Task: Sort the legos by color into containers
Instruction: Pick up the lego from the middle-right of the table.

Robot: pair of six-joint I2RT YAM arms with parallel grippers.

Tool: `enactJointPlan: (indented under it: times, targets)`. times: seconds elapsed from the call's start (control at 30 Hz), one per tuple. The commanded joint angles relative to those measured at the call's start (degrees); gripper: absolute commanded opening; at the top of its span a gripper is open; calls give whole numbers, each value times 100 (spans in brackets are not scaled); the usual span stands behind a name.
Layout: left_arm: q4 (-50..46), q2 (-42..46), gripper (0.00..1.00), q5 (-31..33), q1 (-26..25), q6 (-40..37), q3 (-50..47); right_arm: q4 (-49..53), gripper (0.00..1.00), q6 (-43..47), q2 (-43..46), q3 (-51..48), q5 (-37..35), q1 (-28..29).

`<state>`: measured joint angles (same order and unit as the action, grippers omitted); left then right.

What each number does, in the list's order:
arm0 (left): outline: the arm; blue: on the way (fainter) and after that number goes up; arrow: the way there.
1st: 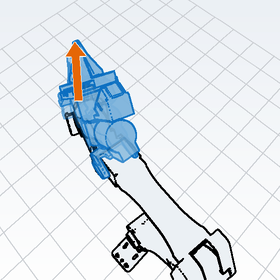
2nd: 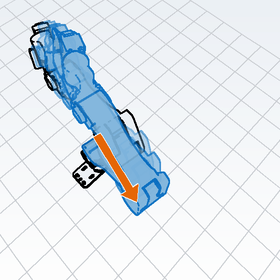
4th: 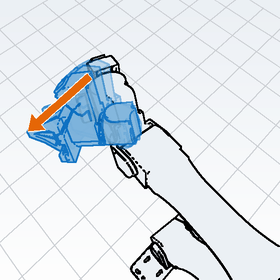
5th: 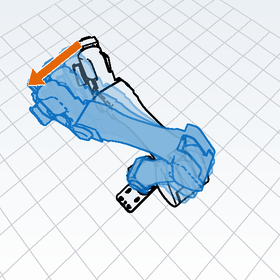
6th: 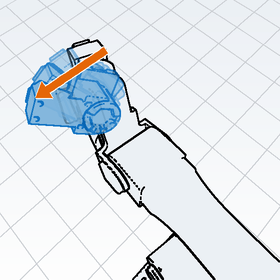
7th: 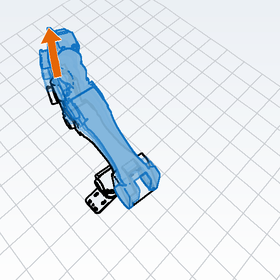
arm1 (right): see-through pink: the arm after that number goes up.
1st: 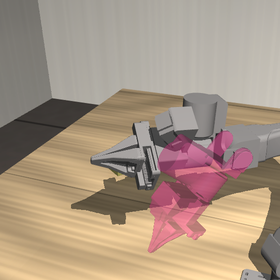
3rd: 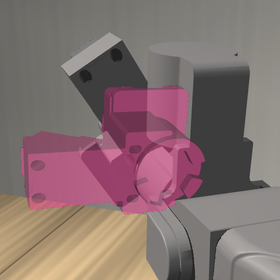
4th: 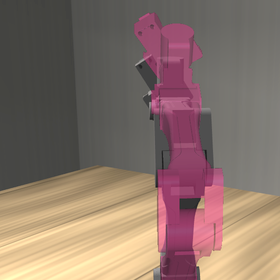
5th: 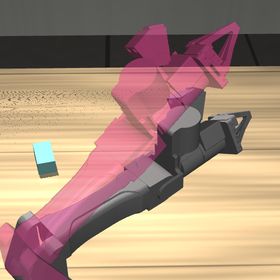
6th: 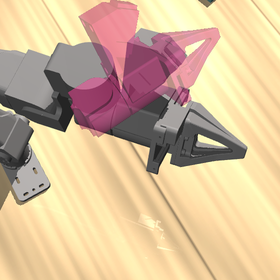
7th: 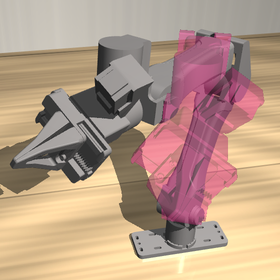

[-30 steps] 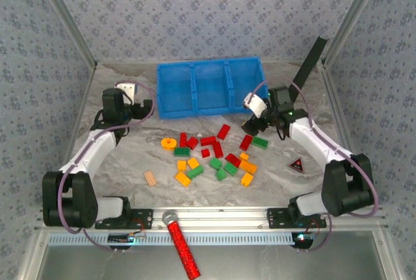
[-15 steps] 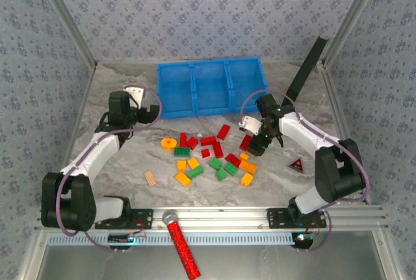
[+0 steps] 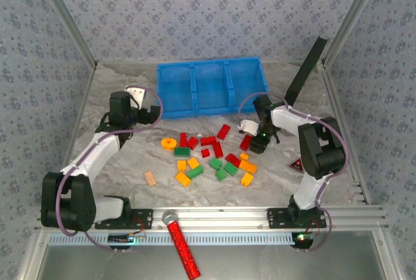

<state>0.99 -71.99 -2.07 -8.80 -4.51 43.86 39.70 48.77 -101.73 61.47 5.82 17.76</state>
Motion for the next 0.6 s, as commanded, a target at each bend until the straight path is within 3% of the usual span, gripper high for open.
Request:
enactJointPlan:
  times: [0.0,0.2,0.4,0.57]
  targets:
    - [-117,30,99,31,-45,-96,57,80,47,97,-427,64,69,15]
    - [-135,0,99,31,-48,-120,70,43,13,16,-458,190,33,-47]
    - [-304,-13,99,520,-45,-98,198,565,7,-540,266,834,99,-165]
    - [-484,-52,99,474,-44,-89,436,355,8,-1418,590,1681,-417,-220]
